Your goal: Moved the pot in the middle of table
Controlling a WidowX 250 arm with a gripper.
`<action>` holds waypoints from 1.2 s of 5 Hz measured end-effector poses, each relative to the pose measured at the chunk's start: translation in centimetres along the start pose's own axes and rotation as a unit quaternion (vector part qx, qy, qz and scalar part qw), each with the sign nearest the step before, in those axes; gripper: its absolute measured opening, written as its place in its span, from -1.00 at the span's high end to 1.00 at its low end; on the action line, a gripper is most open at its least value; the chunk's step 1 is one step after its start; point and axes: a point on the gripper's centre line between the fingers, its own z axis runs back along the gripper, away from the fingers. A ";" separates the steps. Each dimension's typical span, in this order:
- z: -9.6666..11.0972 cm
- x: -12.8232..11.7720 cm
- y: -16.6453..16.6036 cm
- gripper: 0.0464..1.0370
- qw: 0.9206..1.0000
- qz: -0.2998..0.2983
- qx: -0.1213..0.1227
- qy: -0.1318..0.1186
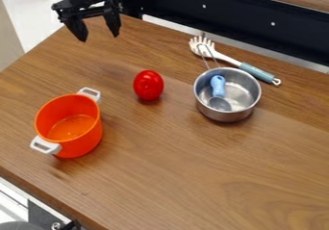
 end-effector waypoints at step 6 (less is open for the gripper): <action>1.0 -7.5 4.3 -0.93 0.994 -0.085 -0.035 0.063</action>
